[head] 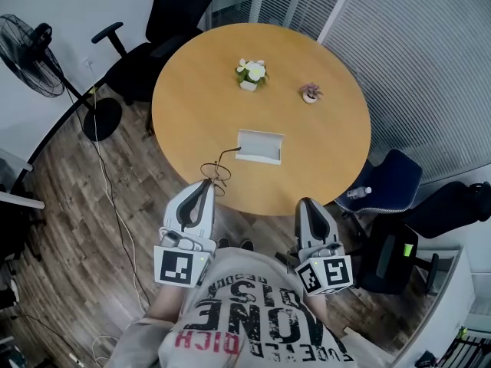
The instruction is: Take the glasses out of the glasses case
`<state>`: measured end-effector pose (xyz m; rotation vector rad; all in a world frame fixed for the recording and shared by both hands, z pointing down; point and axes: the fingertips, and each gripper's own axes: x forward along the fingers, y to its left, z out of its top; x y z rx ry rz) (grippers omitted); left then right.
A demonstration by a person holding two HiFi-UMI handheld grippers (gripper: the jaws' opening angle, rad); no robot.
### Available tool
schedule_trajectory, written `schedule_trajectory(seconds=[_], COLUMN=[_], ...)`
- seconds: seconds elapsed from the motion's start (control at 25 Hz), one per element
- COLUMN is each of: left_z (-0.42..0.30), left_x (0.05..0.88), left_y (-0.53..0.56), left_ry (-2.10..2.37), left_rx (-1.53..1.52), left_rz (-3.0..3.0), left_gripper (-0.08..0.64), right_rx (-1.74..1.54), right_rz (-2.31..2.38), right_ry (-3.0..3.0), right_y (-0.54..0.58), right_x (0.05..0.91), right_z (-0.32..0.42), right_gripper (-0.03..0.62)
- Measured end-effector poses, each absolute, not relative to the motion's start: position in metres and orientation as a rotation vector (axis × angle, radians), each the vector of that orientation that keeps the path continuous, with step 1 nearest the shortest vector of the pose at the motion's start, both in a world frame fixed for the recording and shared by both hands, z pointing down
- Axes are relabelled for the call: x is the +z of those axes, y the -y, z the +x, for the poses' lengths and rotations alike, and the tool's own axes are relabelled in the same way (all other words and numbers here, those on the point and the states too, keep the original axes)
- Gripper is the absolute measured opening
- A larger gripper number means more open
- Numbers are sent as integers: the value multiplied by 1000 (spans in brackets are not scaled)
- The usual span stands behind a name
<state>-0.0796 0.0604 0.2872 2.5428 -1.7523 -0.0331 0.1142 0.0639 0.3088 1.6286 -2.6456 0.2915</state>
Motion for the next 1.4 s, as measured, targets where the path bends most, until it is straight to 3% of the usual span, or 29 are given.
schedule_trajectory(seconds=[1.4], left_z=[-61], left_x=[278], left_y=[-73], left_ry=[1811], left_rx=[-70], left_rz=[2573], left_gripper=[18], right_rx=[292], right_rz=[1592], right_ry=[2667], right_y=[-76], right_x=[308], right_z=[135], right_gripper=[29])
